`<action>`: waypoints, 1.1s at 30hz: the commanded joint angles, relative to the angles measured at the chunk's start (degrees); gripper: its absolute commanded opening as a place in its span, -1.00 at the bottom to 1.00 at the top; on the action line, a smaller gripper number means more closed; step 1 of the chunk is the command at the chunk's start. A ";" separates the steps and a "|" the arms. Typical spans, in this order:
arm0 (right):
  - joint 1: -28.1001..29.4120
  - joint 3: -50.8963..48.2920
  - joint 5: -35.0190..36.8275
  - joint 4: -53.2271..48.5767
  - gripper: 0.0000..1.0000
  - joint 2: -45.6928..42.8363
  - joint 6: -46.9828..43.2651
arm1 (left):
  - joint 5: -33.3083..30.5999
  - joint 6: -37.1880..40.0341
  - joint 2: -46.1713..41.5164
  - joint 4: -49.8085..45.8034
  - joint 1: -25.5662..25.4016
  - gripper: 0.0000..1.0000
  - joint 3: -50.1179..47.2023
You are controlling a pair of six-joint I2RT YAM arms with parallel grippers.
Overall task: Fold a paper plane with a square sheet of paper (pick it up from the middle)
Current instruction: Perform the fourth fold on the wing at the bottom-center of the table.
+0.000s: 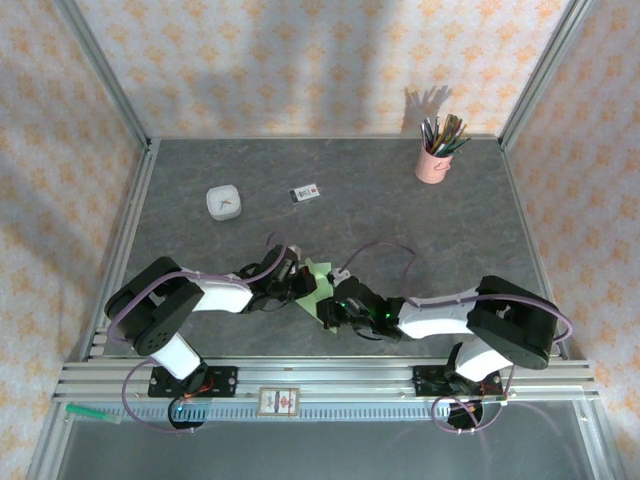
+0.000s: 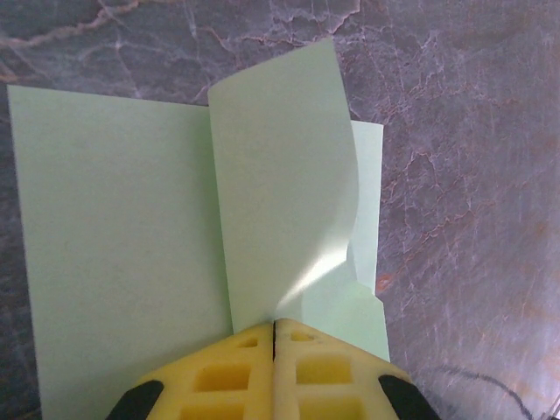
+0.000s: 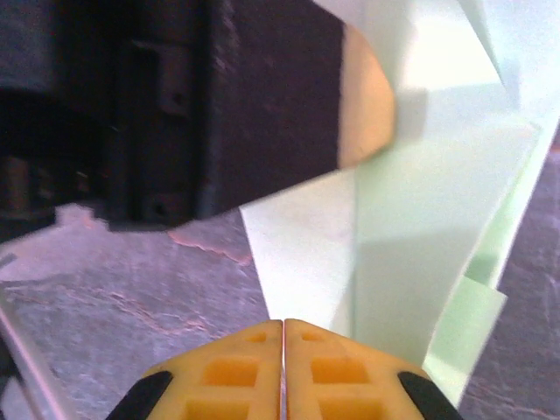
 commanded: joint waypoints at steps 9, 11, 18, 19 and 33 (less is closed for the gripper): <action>0.17 -3.06 0.63 -1.41 -0.84 1.88 0.49 | -2.40 1.66 1.19 -6.12 0.84 -0.98 -0.38; 0.12 -3.45 0.58 -1.72 -0.85 1.78 0.56 | -2.38 1.67 1.33 -6.12 0.93 -0.98 -0.47; 0.20 -4.39 -1.42 -4.22 -0.86 1.74 0.39 | -2.92 2.02 1.96 -6.47 1.13 -0.99 -0.51; 0.21 -4.59 -1.79 -5.03 -0.87 1.67 0.28 | -3.01 2.09 1.96 -6.56 1.15 -0.99 -0.55; 2.17 -6.28 -4.37 -10.72 -0.93 0.25 0.65 | -4.08 2.72 2.85 -7.79 1.52 -1.00 -0.29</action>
